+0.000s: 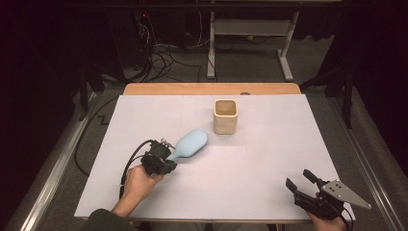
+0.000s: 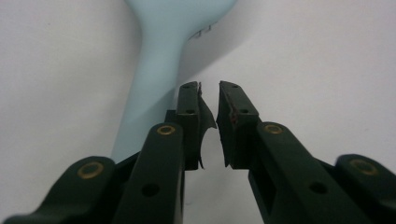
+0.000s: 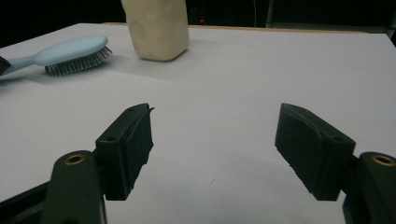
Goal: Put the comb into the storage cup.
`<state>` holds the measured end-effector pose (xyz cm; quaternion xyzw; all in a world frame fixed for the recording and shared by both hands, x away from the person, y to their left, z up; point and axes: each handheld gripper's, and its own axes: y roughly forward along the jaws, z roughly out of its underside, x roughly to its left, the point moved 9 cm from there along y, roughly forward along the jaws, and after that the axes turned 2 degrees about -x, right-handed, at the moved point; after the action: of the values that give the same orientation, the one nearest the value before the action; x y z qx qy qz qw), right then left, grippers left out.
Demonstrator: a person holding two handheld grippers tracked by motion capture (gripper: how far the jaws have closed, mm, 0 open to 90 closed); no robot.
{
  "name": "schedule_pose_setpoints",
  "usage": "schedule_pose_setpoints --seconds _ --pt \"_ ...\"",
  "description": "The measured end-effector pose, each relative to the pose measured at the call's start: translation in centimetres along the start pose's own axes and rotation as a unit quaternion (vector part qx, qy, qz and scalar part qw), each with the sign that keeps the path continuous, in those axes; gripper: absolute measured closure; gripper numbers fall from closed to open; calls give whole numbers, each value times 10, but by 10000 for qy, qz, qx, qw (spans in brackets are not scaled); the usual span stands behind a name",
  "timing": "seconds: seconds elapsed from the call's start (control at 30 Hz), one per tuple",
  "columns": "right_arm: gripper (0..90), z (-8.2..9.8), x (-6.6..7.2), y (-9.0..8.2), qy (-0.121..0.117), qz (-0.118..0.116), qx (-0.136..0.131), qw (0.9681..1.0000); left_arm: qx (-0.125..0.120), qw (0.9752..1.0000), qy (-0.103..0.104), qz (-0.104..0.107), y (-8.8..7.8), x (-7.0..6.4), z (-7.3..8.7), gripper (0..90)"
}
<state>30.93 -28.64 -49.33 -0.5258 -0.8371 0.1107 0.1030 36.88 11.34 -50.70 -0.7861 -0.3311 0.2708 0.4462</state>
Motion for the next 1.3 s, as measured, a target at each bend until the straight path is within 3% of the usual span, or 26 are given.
schedule_pose_setpoints --seconds 0.2,0.4,0.53,0.77,0.97,1.3 --pt "278 0 0 0 -11 19 -1 10000 -240 9995 -102 201 -10 -3 -5 648" --pt "278 0 0 0 -14 9 6 10000 -287 9993 -132 191 -15 -1 -8 531" --pt "282 -1 0 0 -26 32 -40 10000 -362 9991 -105 206 -18 -1 -12 508" --pt "282 0 0 0 -24 32 -23 10000 -511 9984 -231 61 -21 8 -20 446" --pt "283 -1 0 0 -26 31 -25 10000 -477 9984 -274 -110 -18 16 -28 405" --pt "283 0 -1 0 -17 30 -20 10000 -449 9983 -14 -374 -5 19 -36 367"
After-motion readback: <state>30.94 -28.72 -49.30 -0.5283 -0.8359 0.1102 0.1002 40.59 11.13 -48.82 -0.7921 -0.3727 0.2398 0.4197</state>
